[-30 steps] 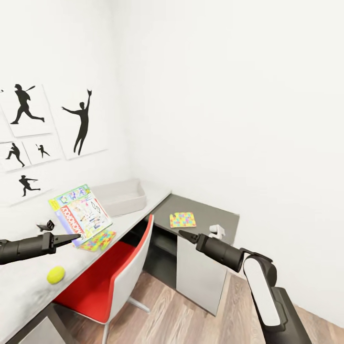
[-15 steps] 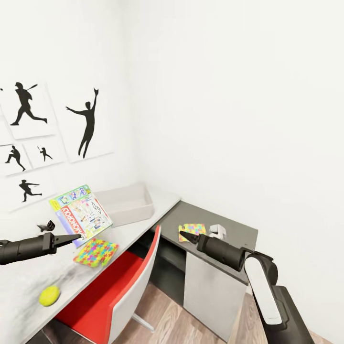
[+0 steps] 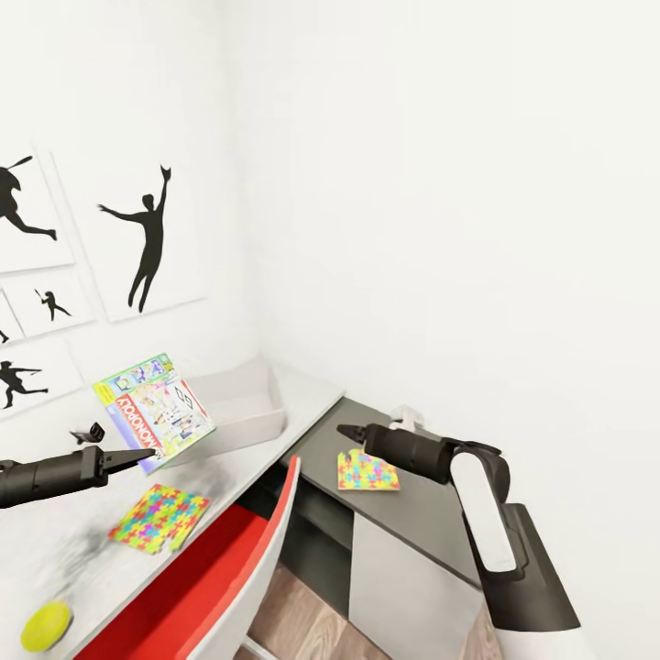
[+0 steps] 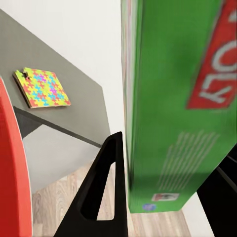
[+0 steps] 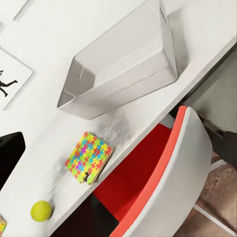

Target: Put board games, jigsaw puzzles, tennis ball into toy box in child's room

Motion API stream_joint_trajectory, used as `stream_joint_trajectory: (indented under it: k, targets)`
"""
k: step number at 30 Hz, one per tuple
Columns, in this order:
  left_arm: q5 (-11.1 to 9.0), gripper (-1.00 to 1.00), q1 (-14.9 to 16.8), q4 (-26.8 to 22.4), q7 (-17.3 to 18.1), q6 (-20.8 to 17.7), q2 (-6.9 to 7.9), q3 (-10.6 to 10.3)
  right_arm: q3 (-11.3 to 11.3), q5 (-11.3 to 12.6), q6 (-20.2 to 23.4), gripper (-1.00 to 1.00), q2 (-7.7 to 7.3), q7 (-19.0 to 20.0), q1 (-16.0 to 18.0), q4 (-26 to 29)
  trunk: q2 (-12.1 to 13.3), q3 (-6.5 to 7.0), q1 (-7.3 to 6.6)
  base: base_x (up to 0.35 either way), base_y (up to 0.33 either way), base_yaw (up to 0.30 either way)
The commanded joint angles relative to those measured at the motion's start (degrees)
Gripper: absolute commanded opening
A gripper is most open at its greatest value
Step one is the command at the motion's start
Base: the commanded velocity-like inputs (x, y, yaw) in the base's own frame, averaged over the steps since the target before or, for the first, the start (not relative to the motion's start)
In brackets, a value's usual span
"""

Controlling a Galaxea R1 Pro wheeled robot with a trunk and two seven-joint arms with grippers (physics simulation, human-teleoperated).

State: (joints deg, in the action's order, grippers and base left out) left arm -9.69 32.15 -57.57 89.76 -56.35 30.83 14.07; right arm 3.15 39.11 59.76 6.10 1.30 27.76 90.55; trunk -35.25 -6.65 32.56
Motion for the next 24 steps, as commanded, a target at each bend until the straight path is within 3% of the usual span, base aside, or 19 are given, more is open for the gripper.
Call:
stream_joint_trajectory:
  k: [1, 13, 18, 24]
  targets:
    - [0.0, -1.00, 0.0, 0.0, 0.2, -0.5, 0.02, 0.0, 0.1, -0.2, 0.2, 1.00, 0.07, 0.1, 0.0, 0.0, -0.1, -0.11, 0.03, 0.145, -0.112, 0.008]
    - [0.0, -1.00, 0.1, 0.0, 0.2, -0.5, 0.02, 0.1, 0.5, -0.2, 0.2, 1.00, 0.05, 0.1, 0.0, 0.0, -0.1, -0.11, 0.03, 0.137, -0.088, 0.232]
    - [0.0, -1.00, 0.0, 0.0, 0.2, -0.5, 0.02, 0.1, 3.2, -0.5, 0.2, 1.00, 0.05, 0.0, 0.0, 0.0, -0.1, -0.11, 0.03, 0.086, -0.077, 0.282]
    - [0.0, -1.00, 0.0, 0.0, 0.2, -0.5, 0.02, 0.1, 3.7, -0.7, 0.2, 1.00, 0.05, 0.0, 0.0, 0.0, -0.1, -0.11, 0.03, 0.089, -0.024, 0.282]
